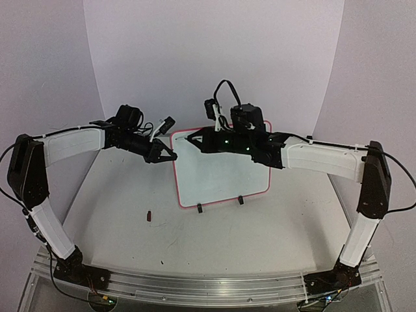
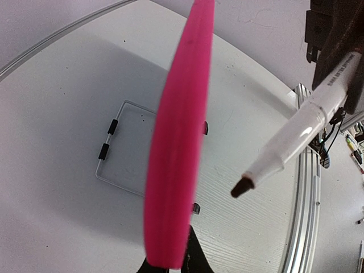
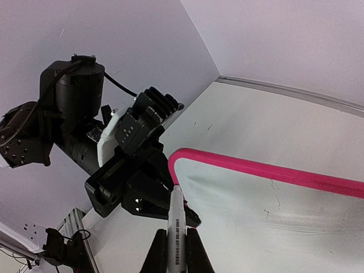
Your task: Write a sentence on the whiteboard
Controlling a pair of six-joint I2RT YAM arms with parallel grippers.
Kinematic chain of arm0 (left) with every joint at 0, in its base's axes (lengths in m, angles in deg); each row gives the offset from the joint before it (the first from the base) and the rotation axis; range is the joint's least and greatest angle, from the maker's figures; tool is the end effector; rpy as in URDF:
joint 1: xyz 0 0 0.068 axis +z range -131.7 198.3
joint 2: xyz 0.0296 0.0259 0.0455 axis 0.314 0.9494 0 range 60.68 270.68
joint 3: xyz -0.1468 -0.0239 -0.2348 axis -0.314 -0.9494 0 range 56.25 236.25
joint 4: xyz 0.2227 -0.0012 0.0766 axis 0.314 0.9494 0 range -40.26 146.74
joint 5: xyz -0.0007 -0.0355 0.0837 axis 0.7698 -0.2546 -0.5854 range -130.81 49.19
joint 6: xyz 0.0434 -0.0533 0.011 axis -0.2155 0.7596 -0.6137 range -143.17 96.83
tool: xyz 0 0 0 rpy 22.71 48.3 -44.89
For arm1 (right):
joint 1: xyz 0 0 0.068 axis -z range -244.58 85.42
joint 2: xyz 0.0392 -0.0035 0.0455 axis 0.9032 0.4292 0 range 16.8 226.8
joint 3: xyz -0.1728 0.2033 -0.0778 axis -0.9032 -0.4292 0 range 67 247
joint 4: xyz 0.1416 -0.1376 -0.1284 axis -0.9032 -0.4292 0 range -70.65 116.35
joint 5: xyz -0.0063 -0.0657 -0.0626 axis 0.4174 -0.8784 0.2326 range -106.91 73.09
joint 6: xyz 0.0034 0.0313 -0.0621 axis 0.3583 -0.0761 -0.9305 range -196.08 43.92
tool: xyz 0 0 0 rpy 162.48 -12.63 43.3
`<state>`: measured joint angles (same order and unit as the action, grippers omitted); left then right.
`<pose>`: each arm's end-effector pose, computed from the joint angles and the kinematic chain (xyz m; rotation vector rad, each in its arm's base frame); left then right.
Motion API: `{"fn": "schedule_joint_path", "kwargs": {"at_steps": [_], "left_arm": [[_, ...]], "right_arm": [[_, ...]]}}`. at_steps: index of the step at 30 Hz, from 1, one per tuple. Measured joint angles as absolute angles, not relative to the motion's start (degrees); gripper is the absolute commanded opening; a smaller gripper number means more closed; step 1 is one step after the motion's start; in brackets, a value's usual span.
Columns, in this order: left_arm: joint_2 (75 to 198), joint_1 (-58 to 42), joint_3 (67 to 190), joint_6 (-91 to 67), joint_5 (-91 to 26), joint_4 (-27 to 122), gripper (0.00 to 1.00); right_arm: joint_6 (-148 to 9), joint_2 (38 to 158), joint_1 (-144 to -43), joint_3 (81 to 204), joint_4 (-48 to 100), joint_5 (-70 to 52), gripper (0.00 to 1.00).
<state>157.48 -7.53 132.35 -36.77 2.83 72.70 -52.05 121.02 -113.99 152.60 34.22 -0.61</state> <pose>0.3064 -0.1917 0.2809 1.1150 1.9755 -0.9919 0.2724 0.3424 0.3381 -0.6348 1.7975 1.1545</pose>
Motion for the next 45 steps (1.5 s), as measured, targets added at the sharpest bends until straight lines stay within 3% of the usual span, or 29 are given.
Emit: {"fn": "schedule_joint_path", "kwargs": {"at_steps": [45], "left_arm": [[157.48,-7.51,132.35,-36.80,2.37,72.72,0.00]], "right_arm": [[-51.35,120.85,-114.51,144.60,40.46,-0.59,0.00]]}}
